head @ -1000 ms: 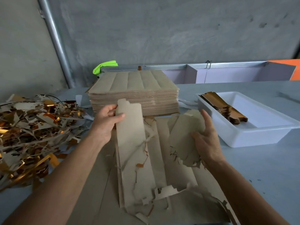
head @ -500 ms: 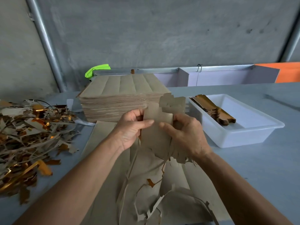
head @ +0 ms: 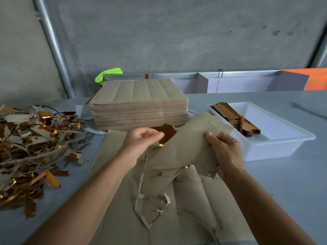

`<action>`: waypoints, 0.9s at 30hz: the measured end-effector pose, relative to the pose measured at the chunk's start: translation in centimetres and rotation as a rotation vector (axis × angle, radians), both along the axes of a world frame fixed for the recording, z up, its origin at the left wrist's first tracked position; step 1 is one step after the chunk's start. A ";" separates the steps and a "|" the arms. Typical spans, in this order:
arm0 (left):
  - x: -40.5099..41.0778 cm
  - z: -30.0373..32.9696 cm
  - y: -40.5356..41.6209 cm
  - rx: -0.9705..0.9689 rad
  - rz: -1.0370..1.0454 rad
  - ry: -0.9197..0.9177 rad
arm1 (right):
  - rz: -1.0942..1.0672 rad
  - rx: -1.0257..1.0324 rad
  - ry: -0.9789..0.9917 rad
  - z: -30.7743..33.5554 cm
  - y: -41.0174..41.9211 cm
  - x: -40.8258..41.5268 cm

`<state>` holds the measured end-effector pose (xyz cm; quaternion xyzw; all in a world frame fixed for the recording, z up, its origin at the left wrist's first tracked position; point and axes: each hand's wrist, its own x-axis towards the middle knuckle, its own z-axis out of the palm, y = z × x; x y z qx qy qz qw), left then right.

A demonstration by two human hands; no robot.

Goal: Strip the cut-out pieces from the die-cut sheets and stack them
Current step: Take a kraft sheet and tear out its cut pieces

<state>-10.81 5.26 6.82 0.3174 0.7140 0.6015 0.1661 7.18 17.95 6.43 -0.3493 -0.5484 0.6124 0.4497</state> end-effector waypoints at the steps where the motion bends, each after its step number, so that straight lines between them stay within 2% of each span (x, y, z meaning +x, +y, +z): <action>1: 0.3 -0.1 0.1 -0.097 -0.087 0.093 | 0.018 0.004 0.007 0.0 -0.1 -0.1; 4: 1.1 -0.3 0.5 -0.323 -0.234 0.240 | 0.078 0.037 0.012 0.1 -0.4 -0.2; 9: 1.3 -0.7 0.5 -0.348 -0.318 0.187 | 0.156 0.127 0.013 0.2 -0.4 0.4; 13: 1.3 -0.2 0.1 -0.321 -0.365 0.187 | 0.041 0.034 -0.030 -0.4 0.0 0.6; 17: 1.0 -0.1 -0.5 -0.252 -0.309 0.260 | -0.076 -0.219 -0.024 -0.7 0.9 1.2; 20: -0.1 -0.3 -1.5 -0.236 -0.315 0.200 | -0.086 -0.242 -0.027 -0.6 1.9 2.3; 24: -1.4 -0.3 -2.9 -0.378 -0.451 0.177 | -0.200 -0.251 -0.027 -0.6 3.1 3.7; 27: -2.3 -0.1 -4.3 -0.537 -0.643 0.052 | -0.292 -0.239 -0.025 -0.7 3.9 4.8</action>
